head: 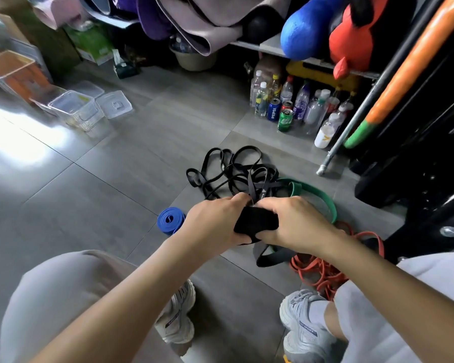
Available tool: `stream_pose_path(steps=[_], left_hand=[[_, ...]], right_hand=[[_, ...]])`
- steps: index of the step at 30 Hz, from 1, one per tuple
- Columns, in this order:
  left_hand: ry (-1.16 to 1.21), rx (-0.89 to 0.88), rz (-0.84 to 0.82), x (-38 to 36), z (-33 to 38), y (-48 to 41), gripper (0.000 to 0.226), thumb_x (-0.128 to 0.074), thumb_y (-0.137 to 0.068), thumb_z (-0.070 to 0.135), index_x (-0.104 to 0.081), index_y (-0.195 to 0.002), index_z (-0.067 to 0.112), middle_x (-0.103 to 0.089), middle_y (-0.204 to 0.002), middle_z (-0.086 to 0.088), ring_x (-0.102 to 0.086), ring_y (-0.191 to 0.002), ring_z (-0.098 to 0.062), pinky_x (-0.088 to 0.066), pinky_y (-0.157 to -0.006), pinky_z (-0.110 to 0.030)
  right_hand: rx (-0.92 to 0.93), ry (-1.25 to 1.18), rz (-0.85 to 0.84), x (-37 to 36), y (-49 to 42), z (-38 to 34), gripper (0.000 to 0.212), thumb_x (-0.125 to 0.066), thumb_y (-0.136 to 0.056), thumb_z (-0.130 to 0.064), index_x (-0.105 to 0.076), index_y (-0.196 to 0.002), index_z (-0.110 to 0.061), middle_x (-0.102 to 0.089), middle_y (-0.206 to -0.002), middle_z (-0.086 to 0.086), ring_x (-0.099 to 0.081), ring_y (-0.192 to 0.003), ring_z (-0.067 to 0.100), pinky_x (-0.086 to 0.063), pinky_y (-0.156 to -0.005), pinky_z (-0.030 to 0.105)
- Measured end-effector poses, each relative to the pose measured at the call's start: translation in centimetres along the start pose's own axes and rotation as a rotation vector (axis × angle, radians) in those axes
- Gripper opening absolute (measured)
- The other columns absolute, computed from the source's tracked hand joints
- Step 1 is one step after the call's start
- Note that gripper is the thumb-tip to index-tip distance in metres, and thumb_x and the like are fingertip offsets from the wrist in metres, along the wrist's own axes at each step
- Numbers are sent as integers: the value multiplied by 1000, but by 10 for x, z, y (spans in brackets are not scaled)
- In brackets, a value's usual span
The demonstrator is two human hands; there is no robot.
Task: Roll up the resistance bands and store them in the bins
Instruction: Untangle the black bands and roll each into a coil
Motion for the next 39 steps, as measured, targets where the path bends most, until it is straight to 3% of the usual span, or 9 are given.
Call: stream_pose_path(steps=[9, 16, 22, 24, 26, 29, 31, 34, 39], left_hand=[[449, 59, 127, 17, -9, 1, 35, -77, -70, 29, -60, -98, 19, -58, -75, 8, -58, -75, -16, -48, -70, -30], [1079, 135, 150, 28, -16, 3, 42, -84, -58, 12, -65, -93, 23, -70, -84, 2, -66, -79, -13, -55, -76, -30], [1538, 179, 82, 14, -12, 4, 43, -80, -61, 11, -63, -101, 15, -68, -99, -12, -63, -96, -33, -46, -91, -57], [1402, 197, 25, 10, -8, 4, 46, -77, -67, 15, -56, -109, 13, -67, -103, -5, -64, -100, -25, -53, -88, -43], [957, 218, 38, 8, -8, 2, 59, -80, -70, 24, -47, -118, 17, -59, -111, 4, -57, -106, -16, -49, -85, -27], [374, 59, 178, 12, -4, -1, 90, -80, -66, 39, -32, -139, 22, -42, -133, 3, -42, -122, -17, -39, -98, -32], [162, -49, 170, 9, 4, -3, 89, -76, -68, 48, -32, -141, 24, -42, -136, 2, -41, -124, -21, -38, -98, -37], [6, -46, 57, 0, 11, -2, 62, -65, -79, 49, -40, -131, 25, -53, -123, 5, -50, -111, -20, -42, -80, -32], [53, 20, 49, 6, 8, -7, 39, -63, -82, 46, -48, -109, 22, -58, -95, 9, -57, -90, -19, -36, -64, -27]], right_hand=[[-32, -487, -25, 12, -3, 19, 46, -84, -64, -8, -66, -104, -21, -71, -102, -7, -65, -99, 2, -49, -94, 24], [29, -839, -36, 23, 4, 24, 47, -77, -63, -4, -63, -107, -12, -73, -93, -4, -67, -90, 7, -51, -78, 18], [54, -918, 77, 29, 10, 16, 45, -71, -68, 0, -61, -111, -11, -71, -101, 7, -67, -95, 15, -54, -84, 27], [25, -849, 99, 29, 10, 16, 41, -73, -69, 2, -64, -106, -13, -72, -96, 7, -68, -89, 15, -55, -83, 30], [-12, -766, 99, 27, 10, 19, 40, -76, -69, 4, -66, -102, -17, -74, -94, 6, -70, -87, 16, -56, -84, 36], [-44, -530, 136, 26, 9, 21, 41, -82, -66, -4, -70, -99, -25, -74, -91, -1, -70, -87, 12, -56, -86, 39], [-55, -315, 138, 24, 9, 19, 40, -83, -64, -13, -71, -100, -26, -74, -89, -5, -68, -85, 9, -54, -84, 35], [-46, -146, 122, 21, 9, 14, 41, -82, -64, -23, -70, -102, -32, -72, -87, -10, -63, -82, 2, -48, -75, 21], [-55, -258, 66, 18, 5, 19, 40, -83, -64, -24, -68, -99, -33, -71, -89, -13, -65, -86, 1, -53, -80, 25]])
Point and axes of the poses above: each hand's wrist, its own y-axis away from the middle knuckle, its own x-axis out of the back of the hand, z = x × y, the point moved 4 cm from there along -y, towards the middle knuckle
